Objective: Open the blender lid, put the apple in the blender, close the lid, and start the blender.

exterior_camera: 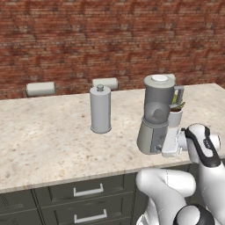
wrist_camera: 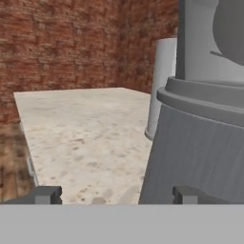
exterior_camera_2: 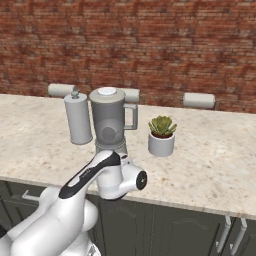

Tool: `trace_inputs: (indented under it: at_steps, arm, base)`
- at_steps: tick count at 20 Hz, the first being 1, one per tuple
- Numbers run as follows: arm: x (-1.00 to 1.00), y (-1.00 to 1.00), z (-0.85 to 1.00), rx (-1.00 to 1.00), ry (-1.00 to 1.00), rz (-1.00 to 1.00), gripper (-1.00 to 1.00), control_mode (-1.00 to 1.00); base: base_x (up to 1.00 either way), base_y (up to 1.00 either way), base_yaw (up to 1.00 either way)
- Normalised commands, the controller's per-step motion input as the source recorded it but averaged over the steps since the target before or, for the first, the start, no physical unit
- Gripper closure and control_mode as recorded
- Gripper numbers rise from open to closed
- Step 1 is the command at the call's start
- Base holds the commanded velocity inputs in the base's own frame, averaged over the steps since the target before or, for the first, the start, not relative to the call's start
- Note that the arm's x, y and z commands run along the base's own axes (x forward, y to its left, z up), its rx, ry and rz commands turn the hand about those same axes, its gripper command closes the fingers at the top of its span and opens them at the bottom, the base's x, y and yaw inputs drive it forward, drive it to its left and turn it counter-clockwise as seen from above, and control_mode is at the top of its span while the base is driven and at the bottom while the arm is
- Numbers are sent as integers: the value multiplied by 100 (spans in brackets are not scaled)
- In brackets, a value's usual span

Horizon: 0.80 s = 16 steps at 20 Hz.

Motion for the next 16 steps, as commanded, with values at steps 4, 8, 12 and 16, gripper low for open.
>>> trace_inputs:
  at_steps: [4, 8, 12, 16]
  arm:
    - [17, 11, -57, 0, 0, 0, -100, -100]
    - [23, 16, -50, 0, 0, 0, -100, -100]
    - [-29, 14, -11, 1, -5, 0, -100, -100]
    - [-100, 0, 9, 7, -20, 0, -100, -100]
  base:
    - [0, 0, 0]
    - [0, 0, 0]
    - [0, 0, 0]
    - [0, 0, 0]
